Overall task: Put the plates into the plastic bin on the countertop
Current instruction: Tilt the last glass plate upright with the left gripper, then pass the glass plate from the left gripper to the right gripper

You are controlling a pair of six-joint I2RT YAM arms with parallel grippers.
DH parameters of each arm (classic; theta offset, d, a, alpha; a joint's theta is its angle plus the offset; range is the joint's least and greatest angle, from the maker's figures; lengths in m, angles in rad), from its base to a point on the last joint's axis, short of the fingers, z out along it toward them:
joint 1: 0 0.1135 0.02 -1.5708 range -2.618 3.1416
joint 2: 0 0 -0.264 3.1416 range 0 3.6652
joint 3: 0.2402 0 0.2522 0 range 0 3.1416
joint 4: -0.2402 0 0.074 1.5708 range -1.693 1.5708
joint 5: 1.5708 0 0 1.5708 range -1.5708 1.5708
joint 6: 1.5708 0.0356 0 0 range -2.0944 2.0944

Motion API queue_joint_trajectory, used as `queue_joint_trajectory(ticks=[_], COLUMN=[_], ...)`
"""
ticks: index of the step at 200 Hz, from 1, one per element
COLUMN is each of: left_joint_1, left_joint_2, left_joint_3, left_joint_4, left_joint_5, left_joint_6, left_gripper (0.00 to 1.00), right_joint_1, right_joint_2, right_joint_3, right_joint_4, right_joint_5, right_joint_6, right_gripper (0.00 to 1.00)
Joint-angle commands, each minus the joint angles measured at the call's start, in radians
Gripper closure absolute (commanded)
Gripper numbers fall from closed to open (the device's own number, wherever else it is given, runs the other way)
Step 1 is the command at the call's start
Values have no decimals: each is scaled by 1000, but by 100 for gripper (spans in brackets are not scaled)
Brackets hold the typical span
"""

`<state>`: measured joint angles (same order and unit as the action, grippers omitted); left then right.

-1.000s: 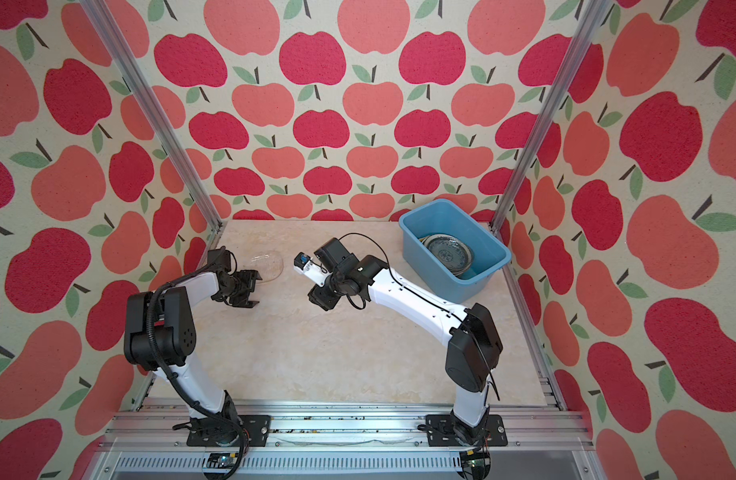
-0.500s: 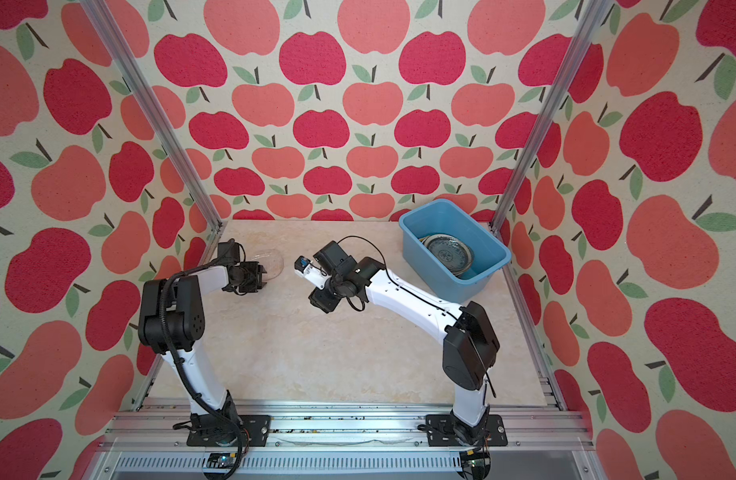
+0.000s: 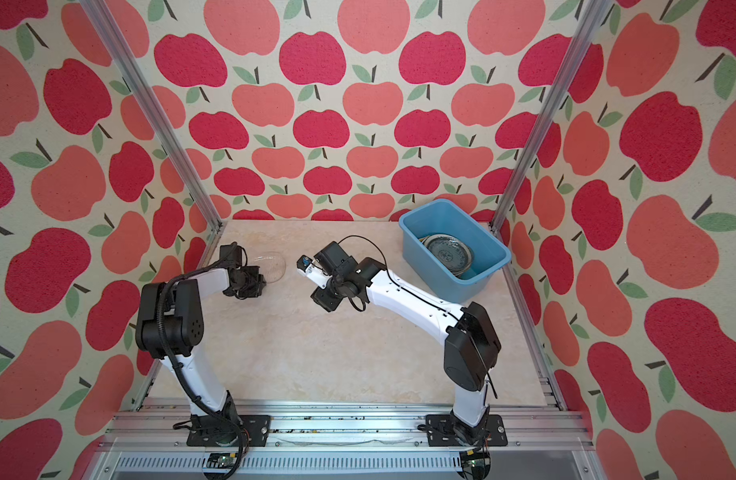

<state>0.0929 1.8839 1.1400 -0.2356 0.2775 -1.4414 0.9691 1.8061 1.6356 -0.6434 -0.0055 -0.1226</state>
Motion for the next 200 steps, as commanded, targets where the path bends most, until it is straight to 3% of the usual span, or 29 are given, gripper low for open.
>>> queue_joint_trajectory(ticks=[1, 32, 63, 108, 124, 153, 200], left_joint_1=[-12, -59, -154, -374, -461, -598, -724], left_joint_2=[-89, -212, -372, -540, -576, -632, -684], left_joint_3=[-31, -62, -37, 89, 141, 206, 242], left_joint_4=[-143, -221, -355, -637, -719, -793, -776], left_joint_5=[-36, -29, -23, -4, -3, 10, 61], left_joint_6=[46, 129, 306, 564, 622, 648, 596], left_gripper=[93, 97, 98, 100, 100, 100, 100], right_joint_1=[-6, -18, -103, -229, -267, -320, -348], right_joint_2=[-55, -99, -174, -345, -420, -525, -640], right_joint_3=[-2, 2, -1, -65, -125, -226, -337], right_joint_4=[15, 15, 1, -25, -8, -11, -89], right_joint_5=[38, 30, -52, -236, -301, -416, -457], right_joint_6=[38, 108, 283, 471, 537, 598, 592], right_gripper=[40, 40, 40, 38, 32, 29, 29])
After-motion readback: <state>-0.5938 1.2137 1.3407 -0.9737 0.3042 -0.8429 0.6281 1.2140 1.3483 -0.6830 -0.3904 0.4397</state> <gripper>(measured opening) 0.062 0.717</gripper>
